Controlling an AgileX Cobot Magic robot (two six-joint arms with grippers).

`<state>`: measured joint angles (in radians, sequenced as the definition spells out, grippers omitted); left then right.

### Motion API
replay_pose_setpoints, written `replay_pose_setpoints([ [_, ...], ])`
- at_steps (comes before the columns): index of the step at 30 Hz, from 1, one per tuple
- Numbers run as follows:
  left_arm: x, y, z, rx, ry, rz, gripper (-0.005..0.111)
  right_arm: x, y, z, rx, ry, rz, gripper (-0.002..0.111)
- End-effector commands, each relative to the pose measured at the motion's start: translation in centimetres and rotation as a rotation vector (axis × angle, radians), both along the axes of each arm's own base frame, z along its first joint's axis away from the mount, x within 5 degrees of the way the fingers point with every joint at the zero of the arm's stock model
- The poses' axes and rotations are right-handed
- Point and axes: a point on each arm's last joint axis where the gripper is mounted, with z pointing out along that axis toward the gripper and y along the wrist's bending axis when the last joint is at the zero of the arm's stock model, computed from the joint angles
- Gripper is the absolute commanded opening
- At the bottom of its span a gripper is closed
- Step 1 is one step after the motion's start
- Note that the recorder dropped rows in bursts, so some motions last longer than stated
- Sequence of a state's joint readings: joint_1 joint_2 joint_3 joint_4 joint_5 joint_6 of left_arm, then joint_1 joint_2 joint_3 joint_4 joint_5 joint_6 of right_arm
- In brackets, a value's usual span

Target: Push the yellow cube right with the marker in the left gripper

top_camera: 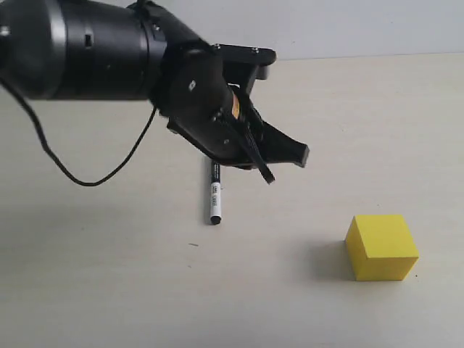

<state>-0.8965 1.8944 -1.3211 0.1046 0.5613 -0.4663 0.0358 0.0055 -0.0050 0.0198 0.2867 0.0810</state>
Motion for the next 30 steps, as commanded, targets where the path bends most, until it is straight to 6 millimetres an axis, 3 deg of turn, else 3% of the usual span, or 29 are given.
replay_pose_setpoints([
  [1,-4.0,0.1,0.7,-0.199,-0.162,-0.136,0.0,0.0,0.0,-0.1,0.001,-0.005,-0.007,0.0],
  [4,-5.9,2.4,1.6,-0.371,-0.27,-0.162,0.0,0.0,0.0,-0.1,0.001,-0.005,-0.007,0.0],
  [9,-9.5,8.5,3.2,-0.601,-0.483,-0.195,0.0,0.0,0.0,-0.1,0.001,-0.005,-0.007,0.0],
  [15,-13.2,14.1,4.8,-0.696,-0.59,-0.188,0.0,0.0,0.0,-0.1,0.001,-0.005,-0.007,0.0],
  [21,-14.8,16.2,6.5,-0.776,-0.664,-0.187,0.0,0.0,0.0,-0.1,0.001,-0.005,-0.007,0.0],
  [30,-15.2,16.7,7.3,-0.809,-0.695,-0.187,0.0,0.0,0.0,-0.1,0.001,-0.005,-0.007,0.0],
])
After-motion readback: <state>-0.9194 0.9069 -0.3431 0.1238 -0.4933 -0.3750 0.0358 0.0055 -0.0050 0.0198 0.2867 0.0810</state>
